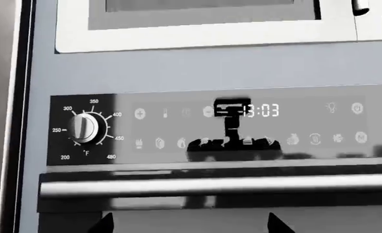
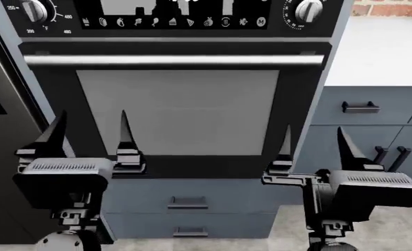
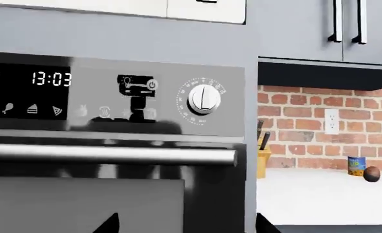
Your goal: Open the microwave door
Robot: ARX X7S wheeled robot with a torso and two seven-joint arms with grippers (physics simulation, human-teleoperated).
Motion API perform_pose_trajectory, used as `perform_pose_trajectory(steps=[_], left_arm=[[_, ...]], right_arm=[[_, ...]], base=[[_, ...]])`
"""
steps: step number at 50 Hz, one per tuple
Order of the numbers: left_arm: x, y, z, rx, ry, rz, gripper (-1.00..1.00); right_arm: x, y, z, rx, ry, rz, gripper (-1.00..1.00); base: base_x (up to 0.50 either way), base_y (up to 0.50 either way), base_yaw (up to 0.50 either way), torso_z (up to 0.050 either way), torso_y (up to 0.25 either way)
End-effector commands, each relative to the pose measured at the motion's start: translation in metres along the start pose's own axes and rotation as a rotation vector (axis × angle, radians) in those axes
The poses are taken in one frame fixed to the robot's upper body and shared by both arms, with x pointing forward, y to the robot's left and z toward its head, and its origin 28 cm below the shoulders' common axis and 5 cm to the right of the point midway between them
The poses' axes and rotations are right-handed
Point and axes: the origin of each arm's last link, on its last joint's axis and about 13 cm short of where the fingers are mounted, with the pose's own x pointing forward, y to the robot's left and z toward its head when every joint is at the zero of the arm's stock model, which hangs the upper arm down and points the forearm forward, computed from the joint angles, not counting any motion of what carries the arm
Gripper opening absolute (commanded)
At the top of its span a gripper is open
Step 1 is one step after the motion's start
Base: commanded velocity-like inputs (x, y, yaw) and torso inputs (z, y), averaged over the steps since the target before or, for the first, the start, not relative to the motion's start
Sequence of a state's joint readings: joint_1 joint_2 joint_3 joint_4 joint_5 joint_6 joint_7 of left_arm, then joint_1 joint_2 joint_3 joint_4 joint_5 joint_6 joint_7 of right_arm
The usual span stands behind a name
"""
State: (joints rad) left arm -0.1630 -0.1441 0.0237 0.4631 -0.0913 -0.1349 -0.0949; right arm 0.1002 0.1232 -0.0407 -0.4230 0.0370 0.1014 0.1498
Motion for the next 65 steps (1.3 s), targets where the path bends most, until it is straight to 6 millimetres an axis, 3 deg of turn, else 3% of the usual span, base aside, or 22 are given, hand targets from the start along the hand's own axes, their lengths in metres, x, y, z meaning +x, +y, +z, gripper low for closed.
perform_pose_trajectory(steps=[1, 12, 20, 55, 65], left_arm=[[0.020, 0.010, 0.076, 0.029, -0.254, -0.006, 1.00], [0.011, 0.015, 0.128, 0.029, -0.416, -0.014, 1.00], [-0.001, 0.015, 0.149, 0.023, -0.486, -0.029, 1.00], [-0.003, 0.015, 0.152, 0.026, -0.501, -0.013, 1.00], [-0.003, 0.015, 0.153, 0.026, -0.502, -0.015, 1.00]], right_arm=[[0.007, -0.007, 0.073, -0.052, -0.269, -0.022, 1.00], [-0.014, -0.010, 0.119, -0.087, -0.460, -0.007, 1.00], [-0.025, -0.005, 0.123, -0.091, -0.550, 0.016, 1.00], [-0.022, -0.007, 0.121, -0.068, -0.502, 0.026, 1.00], [-0.021, -0.006, 0.120, -0.051, -0.493, 0.029, 1.00]], base=[[0.00, 0.00, 0.00, 0.050, 0.000], [0.00, 0.00, 0.00, 0.050, 0.000], [0.00, 0.00, 0.00, 0.023, 0.000], [0.32, 0.00, 0.00, 0.000, 0.000], [0.00, -0.46, 0.00, 0.000, 0.000]])
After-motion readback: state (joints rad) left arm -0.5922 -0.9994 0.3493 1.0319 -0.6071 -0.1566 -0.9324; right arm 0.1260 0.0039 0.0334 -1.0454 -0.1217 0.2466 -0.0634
